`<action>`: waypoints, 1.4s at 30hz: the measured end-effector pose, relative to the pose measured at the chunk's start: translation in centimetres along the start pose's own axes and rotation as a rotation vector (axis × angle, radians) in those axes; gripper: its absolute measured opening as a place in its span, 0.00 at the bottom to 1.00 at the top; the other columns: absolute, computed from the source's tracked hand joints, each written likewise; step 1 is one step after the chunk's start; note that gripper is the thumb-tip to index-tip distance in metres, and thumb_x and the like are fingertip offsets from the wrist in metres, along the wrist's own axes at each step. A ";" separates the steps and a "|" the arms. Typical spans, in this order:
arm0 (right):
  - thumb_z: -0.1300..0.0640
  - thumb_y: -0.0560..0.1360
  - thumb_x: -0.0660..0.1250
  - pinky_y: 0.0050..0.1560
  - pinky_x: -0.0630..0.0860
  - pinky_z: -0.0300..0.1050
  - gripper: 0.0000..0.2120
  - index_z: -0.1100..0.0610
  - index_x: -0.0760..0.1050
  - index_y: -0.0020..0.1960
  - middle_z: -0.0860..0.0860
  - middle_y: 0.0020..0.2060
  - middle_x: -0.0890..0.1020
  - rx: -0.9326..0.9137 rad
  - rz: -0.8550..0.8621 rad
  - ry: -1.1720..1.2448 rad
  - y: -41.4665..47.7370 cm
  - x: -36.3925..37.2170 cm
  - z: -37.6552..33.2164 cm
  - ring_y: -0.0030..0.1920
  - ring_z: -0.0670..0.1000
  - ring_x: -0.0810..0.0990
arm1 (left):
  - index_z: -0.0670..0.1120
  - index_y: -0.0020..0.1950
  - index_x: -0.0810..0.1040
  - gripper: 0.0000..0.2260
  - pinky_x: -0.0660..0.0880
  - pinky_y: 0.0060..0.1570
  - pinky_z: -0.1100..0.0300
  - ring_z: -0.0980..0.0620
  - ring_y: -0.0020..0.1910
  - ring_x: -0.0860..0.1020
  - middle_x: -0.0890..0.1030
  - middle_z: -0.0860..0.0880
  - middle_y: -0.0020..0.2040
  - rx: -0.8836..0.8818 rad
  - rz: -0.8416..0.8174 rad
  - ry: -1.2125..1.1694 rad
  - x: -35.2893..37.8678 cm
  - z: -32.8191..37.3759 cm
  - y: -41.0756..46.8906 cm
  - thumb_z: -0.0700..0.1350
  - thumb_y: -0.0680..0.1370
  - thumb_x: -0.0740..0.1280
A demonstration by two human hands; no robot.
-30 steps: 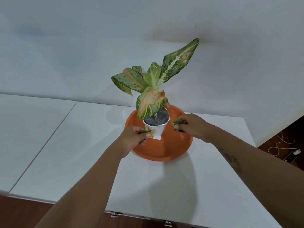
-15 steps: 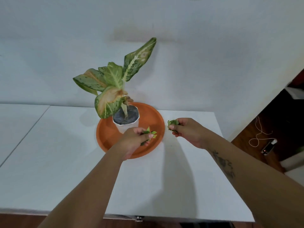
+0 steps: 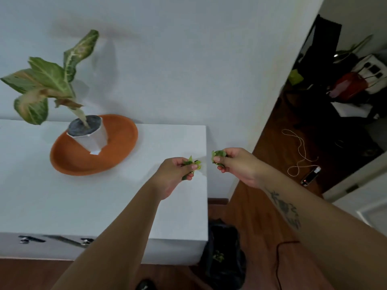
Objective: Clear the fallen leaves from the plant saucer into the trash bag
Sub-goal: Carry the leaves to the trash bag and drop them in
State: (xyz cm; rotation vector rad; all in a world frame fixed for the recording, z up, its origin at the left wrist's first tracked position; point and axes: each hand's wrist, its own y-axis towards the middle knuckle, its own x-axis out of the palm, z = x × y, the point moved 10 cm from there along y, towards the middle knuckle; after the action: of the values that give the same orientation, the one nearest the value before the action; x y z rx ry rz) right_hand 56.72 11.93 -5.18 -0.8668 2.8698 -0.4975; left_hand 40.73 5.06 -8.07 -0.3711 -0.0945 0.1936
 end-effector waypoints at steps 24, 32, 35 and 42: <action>0.65 0.76 0.67 0.34 0.75 0.35 0.02 0.61 0.77 0.48 0.52 0.37 0.79 0.432 0.203 0.094 -5.4 -12.5 30.4 0.33 0.47 0.76 | 0.41 0.40 0.79 0.05 0.78 0.34 0.63 0.54 0.30 0.76 0.80 0.47 0.34 -0.345 0.195 0.161 13.7 -26.8 2.5 0.37 0.76 0.71; 0.62 0.76 0.68 0.40 0.76 0.41 0.02 0.60 0.77 0.47 0.54 0.40 0.80 0.539 0.160 -0.013 -0.9 -10.7 45.4 0.38 0.49 0.78 | 0.36 0.45 0.76 0.04 0.74 0.25 0.70 0.51 0.30 0.76 0.78 0.40 0.38 -0.461 0.140 0.332 12.4 -40.7 7.2 0.35 0.75 0.71; 0.64 0.77 0.66 0.42 0.78 0.46 0.08 0.57 0.75 0.40 0.56 0.38 0.78 0.567 0.171 -0.067 0.6 -10.4 49.8 0.38 0.51 0.77 | 0.37 0.47 0.75 0.06 0.75 0.27 0.69 0.49 0.35 0.78 0.78 0.39 0.43 -0.470 0.105 0.395 11.7 -44.9 9.0 0.36 0.75 0.71; 0.60 0.76 0.68 0.56 0.69 0.36 0.19 0.59 0.74 0.67 0.55 0.62 0.78 0.506 0.112 -0.293 2.2 -8.3 58.0 0.59 0.51 0.77 | 0.39 0.66 0.74 0.22 0.74 0.54 0.57 0.47 0.57 0.77 0.77 0.44 0.57 -0.467 -0.031 0.477 13.0 -52.4 11.8 0.40 0.73 0.74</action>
State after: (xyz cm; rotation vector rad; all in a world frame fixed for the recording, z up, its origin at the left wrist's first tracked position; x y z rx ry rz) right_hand 73.53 2.08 -60.47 -0.6236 2.3481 -0.9383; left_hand 58.05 0.16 -60.28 -0.8704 0.3314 0.0453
